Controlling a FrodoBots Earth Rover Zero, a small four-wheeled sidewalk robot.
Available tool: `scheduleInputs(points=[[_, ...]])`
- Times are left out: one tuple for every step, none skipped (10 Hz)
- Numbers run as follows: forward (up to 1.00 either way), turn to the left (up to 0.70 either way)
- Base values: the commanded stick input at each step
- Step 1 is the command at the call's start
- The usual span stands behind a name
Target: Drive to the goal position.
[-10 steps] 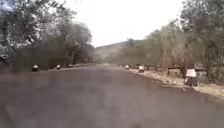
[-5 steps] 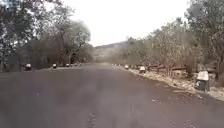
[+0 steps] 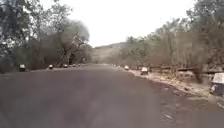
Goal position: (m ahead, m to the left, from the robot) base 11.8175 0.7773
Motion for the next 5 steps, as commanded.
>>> scheduleInputs(points=[[1.0, 0.0], [1.0, 0.0], [1.0, 0.0], [1.0, 0.0], [1.0, 0.0]])
